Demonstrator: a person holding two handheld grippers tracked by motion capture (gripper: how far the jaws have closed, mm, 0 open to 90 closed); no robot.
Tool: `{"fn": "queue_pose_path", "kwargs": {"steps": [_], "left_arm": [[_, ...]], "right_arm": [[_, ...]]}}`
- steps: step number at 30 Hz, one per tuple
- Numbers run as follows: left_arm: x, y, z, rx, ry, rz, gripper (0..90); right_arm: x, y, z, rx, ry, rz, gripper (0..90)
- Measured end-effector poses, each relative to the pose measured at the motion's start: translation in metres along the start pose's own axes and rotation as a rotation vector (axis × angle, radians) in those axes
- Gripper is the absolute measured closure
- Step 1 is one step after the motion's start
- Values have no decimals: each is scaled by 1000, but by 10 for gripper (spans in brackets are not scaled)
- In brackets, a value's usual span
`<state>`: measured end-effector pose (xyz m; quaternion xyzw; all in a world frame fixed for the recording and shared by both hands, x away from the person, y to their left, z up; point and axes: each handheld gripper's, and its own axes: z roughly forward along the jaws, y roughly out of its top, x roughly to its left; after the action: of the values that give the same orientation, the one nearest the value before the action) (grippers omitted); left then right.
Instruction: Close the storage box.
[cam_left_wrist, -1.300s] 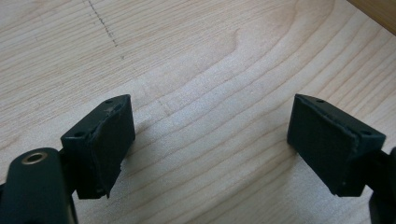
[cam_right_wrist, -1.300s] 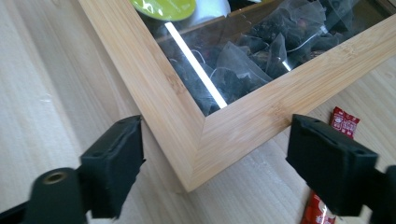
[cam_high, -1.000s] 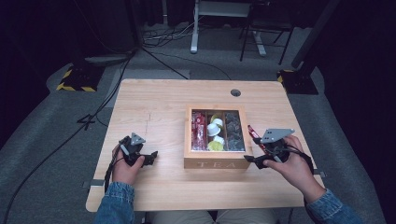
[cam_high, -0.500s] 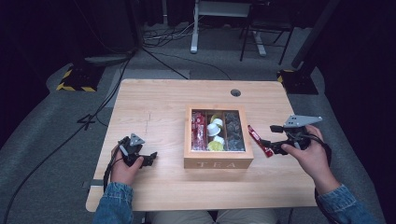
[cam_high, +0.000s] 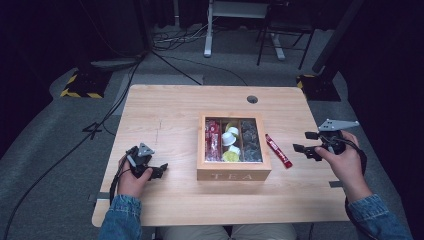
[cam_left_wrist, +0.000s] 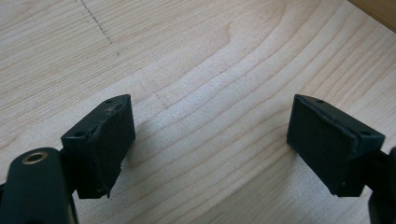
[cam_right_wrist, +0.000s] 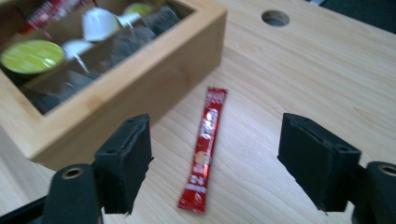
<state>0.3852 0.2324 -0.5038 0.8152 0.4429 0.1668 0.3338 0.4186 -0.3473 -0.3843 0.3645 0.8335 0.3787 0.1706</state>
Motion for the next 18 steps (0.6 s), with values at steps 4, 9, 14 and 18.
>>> {"fn": "queue_pose_path", "kwargs": {"steps": [4,9,14,18], "left_arm": [[0,0,0,-3,1,0,155],[0,0,0,-3,1,0,155],[0,0,0,-3,1,1,154],[0,0,0,0,1,1,154]], "right_arm": [[-9,-7,4,18,-13,13,266],[-23,-21,12,35,-32,61,265],[-33,-36,22,60,-58,94,262],[-39,-47,30,79,-81,110,262]]}}
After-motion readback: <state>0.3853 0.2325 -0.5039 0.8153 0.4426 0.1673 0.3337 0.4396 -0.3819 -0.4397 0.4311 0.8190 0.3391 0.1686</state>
